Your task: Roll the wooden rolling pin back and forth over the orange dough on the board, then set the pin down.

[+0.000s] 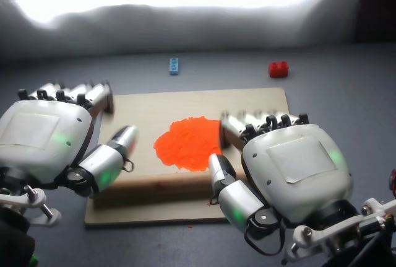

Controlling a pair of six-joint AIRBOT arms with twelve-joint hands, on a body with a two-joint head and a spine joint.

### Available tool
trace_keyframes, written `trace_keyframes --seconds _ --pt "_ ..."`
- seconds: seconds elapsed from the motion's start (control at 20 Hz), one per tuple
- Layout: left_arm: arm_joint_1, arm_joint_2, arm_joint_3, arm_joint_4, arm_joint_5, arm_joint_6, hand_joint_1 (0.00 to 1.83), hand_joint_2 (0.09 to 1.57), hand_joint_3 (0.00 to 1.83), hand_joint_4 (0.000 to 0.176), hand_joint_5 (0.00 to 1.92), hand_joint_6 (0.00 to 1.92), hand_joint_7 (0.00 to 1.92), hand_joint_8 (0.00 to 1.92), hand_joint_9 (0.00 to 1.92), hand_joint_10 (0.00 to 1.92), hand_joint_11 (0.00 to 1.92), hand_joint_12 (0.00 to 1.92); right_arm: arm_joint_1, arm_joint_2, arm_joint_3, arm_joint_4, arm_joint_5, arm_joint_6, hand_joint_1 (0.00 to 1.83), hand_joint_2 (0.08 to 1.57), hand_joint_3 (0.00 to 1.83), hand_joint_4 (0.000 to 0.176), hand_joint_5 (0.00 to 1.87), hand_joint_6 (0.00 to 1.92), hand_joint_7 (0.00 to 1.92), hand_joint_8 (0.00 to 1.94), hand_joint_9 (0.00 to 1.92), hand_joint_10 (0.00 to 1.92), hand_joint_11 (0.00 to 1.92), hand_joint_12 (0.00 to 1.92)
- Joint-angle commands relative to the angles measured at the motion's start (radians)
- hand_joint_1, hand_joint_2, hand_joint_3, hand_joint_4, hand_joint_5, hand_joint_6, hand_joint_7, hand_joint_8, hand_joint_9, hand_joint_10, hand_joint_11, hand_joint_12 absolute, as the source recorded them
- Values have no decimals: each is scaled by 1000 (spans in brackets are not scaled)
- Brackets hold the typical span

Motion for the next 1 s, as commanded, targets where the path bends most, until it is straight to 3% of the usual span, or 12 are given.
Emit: trace_keyframes --seconds 0.0,0.35,0.6,0.95 --pt "-7 1 8 55 -114 -2 0 1378 54 0 51 3 53 3 40 3 0 198 10 -2 1 -96 -80 -4 0 1474 101 0 74 61 85 8 41 17 4 2" --pt "-2 7 -9 55 -89 -12 0 1393 13 0 24 0 1 0 0 0 0 23 0 -26 26 -96 -102 19 0 1500 90 0 64 46 71 0 26 7 0 0" --pt "26 21 -26 56 -16 -31 0 1413 18 0 22 0 9 3 0 0 14 27 -6 -55 55 -89 -114 59 0 1514 83 0 48 33 51 0 15 2 0 0" --pt "79 11 -51 26 -19 -57 0 1423 17 0 22 3 3 1 0 0 4 29 -50 -76 62 -50 -79 22 0 1506 66 0 46 27 47 0 0 0 0 0"
